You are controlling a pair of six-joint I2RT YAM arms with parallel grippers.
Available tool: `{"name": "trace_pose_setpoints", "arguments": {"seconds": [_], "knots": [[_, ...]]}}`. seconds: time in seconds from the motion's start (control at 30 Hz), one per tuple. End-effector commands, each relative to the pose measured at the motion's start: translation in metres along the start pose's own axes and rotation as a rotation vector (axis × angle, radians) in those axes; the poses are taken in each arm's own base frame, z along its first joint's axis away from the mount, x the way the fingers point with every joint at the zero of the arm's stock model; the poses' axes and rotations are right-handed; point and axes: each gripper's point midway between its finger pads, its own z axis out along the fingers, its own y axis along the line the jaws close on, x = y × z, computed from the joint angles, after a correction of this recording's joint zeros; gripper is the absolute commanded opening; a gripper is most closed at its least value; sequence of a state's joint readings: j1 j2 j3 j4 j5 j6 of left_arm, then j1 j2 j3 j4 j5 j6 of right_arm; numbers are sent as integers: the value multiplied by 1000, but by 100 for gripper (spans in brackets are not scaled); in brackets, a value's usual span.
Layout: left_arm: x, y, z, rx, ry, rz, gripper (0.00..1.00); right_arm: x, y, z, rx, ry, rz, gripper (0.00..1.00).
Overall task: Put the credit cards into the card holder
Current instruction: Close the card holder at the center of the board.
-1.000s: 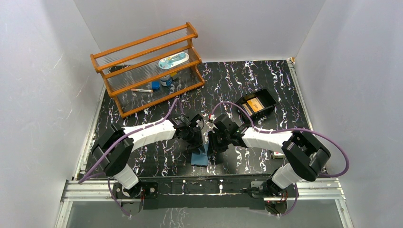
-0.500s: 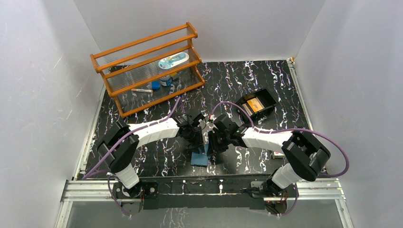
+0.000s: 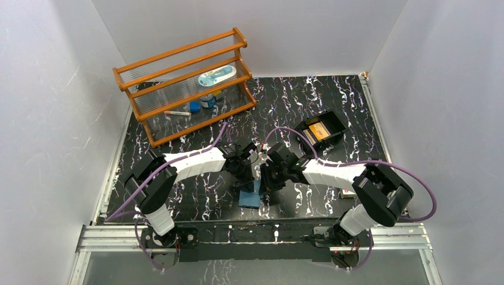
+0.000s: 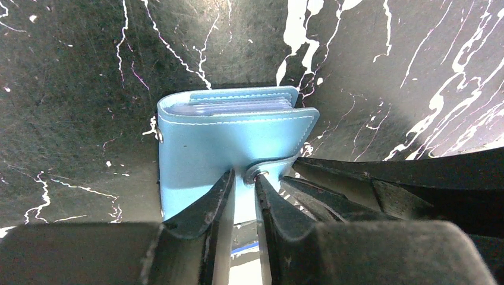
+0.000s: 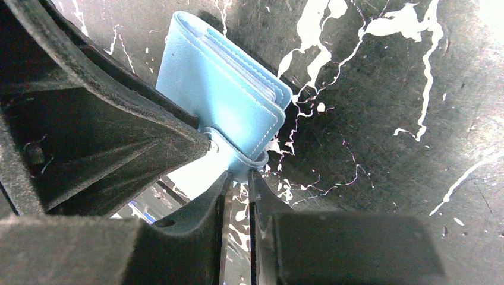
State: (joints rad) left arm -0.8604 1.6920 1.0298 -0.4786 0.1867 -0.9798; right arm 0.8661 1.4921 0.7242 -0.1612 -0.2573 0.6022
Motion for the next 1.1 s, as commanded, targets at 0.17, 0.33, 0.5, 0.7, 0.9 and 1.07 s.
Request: {"name": "trace_pose_setpoints", "arguments": {"seconds": [0.17,0.33,0.5,0.7,0.9,1.07], "knots": [[4,5,5,-24,25,6,23,-13,13,-2,-29,-27,-24,23],[2,2,7,-13,27,9,27,-14,14,-1,-31,-27,-26,23],[5,4,9,-14,36,4,17,-15,15,-2,-32,-29,-27,23],[7,5,13,-17,49,-3,2,-16,15,-3,-31,-36,-23,23],[9,6,12,-16,55,-4,0,-21,15,-12,-8,-71,-1,27],[11,4,6,2,49,-7,0,-33,22,-30,-2,-148,25,30]]}}
